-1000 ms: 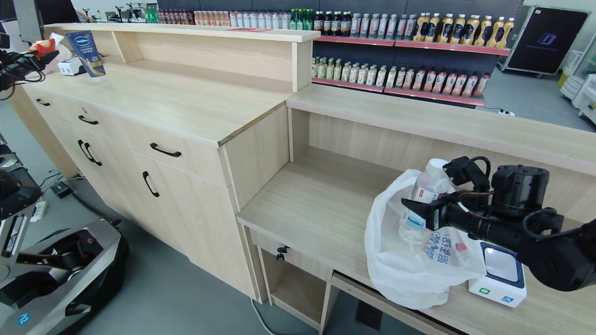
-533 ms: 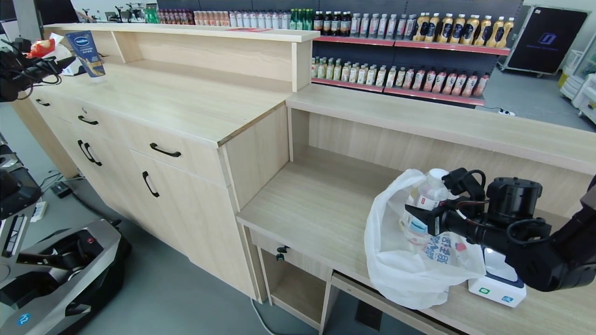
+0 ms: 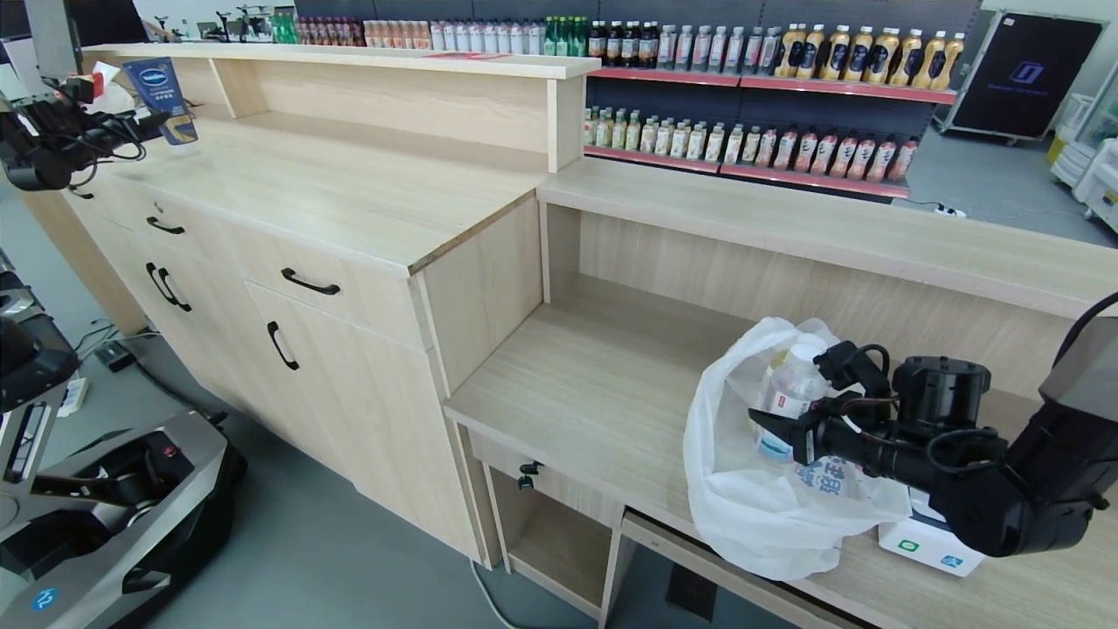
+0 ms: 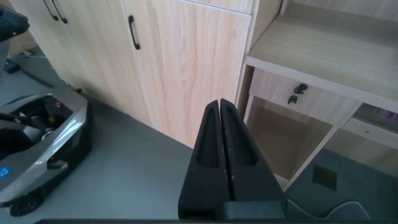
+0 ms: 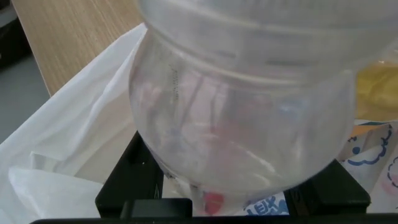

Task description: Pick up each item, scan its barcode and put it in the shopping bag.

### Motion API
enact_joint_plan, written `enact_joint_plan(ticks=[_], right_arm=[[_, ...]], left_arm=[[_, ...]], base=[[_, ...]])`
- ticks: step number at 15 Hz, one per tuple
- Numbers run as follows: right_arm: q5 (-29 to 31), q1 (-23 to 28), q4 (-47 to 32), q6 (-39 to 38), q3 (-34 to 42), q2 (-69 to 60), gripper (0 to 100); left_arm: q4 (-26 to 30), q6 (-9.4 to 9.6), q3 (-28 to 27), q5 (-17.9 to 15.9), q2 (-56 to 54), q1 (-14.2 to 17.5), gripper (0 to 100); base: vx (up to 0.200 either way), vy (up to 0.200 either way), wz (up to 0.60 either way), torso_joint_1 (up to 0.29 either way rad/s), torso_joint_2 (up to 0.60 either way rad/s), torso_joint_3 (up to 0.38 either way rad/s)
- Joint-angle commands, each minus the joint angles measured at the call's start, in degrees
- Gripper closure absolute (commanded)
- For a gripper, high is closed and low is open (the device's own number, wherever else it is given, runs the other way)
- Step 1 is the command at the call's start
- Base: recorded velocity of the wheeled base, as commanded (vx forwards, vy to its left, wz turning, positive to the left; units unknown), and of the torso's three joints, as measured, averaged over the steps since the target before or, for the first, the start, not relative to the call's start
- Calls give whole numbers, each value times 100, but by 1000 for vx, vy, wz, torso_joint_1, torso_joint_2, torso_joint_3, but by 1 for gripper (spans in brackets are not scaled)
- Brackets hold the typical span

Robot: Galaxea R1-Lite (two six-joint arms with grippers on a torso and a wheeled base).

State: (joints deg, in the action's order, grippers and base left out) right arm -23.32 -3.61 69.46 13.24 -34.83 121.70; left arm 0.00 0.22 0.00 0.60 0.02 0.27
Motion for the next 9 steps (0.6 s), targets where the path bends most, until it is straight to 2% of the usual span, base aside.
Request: enact_joint_plan(ticks=[1, 5, 9], right_arm=[[-23, 0, 24, 12, -15, 144, 100], [-287, 150, 59, 337, -6, 346, 100], [-296, 159, 59, 364, 2, 425, 100]], left_arm=[[0, -4, 0, 2, -2, 0, 100], [0, -4, 0, 2, -2, 0, 100], [0, -4, 0, 2, -2, 0, 100]], base=[[0, 0, 0, 0, 0, 0], [0, 0, 0, 0, 0, 0], [0, 0, 0, 0, 0, 0]])
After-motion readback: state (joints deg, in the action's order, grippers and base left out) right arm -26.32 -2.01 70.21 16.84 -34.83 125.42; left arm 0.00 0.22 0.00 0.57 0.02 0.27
